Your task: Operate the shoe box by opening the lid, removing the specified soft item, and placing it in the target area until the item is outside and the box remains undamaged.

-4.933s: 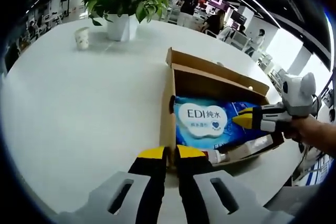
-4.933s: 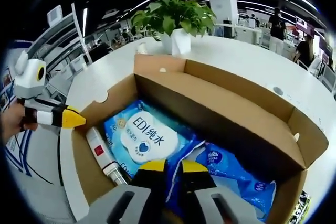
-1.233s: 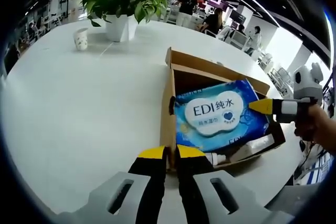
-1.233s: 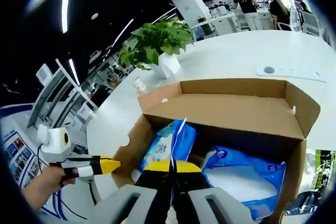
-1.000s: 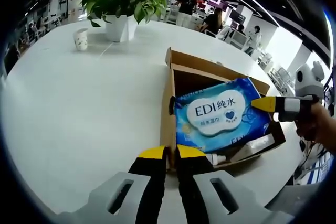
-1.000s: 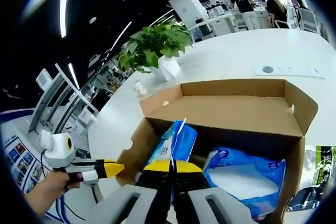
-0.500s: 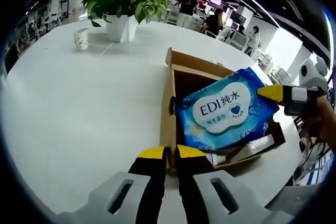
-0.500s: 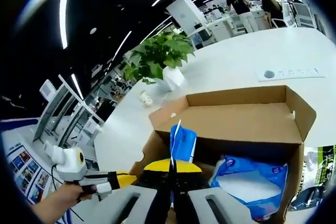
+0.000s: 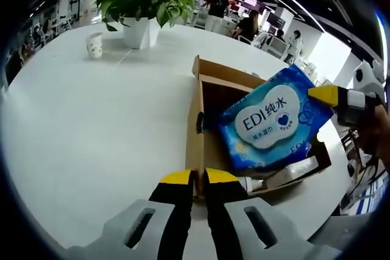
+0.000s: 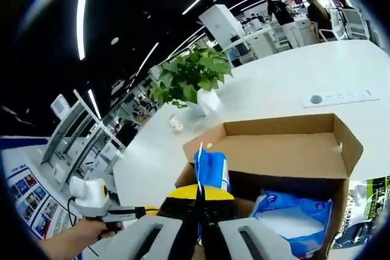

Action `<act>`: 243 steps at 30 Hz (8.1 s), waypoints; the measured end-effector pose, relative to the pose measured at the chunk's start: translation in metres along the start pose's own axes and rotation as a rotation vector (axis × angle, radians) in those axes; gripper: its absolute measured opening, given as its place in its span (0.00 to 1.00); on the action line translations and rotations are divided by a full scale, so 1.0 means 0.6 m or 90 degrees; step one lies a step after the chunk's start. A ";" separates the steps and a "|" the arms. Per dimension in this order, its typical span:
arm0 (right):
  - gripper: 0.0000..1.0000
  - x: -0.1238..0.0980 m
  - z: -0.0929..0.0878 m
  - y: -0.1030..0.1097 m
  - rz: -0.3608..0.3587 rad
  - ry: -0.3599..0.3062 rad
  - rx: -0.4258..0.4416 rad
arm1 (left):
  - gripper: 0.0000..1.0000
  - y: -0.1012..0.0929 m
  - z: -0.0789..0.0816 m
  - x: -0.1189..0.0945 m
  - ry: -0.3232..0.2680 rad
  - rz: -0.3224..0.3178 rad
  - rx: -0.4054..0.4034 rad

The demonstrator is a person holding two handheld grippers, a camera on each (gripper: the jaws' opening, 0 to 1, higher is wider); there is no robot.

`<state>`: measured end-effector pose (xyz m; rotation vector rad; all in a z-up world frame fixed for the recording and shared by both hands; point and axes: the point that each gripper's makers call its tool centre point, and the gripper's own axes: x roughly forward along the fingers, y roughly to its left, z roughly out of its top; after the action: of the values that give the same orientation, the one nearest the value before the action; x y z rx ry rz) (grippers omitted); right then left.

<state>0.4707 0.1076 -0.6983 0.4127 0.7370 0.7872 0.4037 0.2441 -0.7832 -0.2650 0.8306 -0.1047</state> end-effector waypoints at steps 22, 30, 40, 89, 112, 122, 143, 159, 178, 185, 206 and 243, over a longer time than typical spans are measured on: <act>0.00 -0.056 0.036 0.005 0.009 -0.036 0.023 | 0.05 -0.001 -0.001 0.000 0.000 -0.002 -0.003; 0.00 -0.083 0.048 0.004 0.010 -0.050 0.035 | 0.05 0.001 -0.001 0.001 0.000 -0.004 -0.005; 0.00 -0.119 0.071 0.005 0.017 -0.077 0.043 | 0.05 -0.012 -0.005 -0.008 -0.001 -0.001 -0.004; 0.00 -0.287 0.160 -0.059 -0.021 -0.191 0.084 | 0.06 -0.014 0.000 -0.013 0.001 -0.002 0.073; 0.00 -0.365 0.176 -0.117 -0.064 -0.232 0.103 | 0.34 -0.064 0.041 -0.054 -0.041 -0.049 0.142; 0.00 -0.386 0.175 -0.143 -0.081 -0.240 0.107 | 0.54 -0.111 0.052 -0.069 -0.066 -0.121 0.155; 0.00 -0.393 0.139 -0.201 -0.124 -0.225 0.124 | 0.82 -0.192 0.073 -0.135 -0.126 -0.204 0.237; 0.00 -0.363 0.106 -0.225 -0.145 -0.208 0.143 | 0.98 -0.205 0.047 -0.152 -0.149 -0.200 0.272; 0.00 -0.311 0.084 -0.235 -0.155 -0.198 0.174 | 0.96 -0.207 0.023 -0.137 -0.124 -0.199 0.298; 0.00 -0.300 0.070 -0.250 -0.155 -0.199 0.210 | 0.96 -0.206 0.019 -0.136 -0.121 -0.202 0.294; 0.00 -0.321 0.042 -0.328 -0.220 -0.202 0.220 | 0.95 -0.197 0.008 -0.129 -0.105 -0.201 0.289; 0.00 -0.324 -0.073 -0.477 -0.312 -0.046 0.086 | 0.89 -0.171 -0.004 -0.121 -0.088 -0.180 0.272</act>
<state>0.4850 -0.2222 -0.8103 0.3596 0.7843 0.2611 0.3544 0.1594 -0.7048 0.0154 0.6119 -0.5163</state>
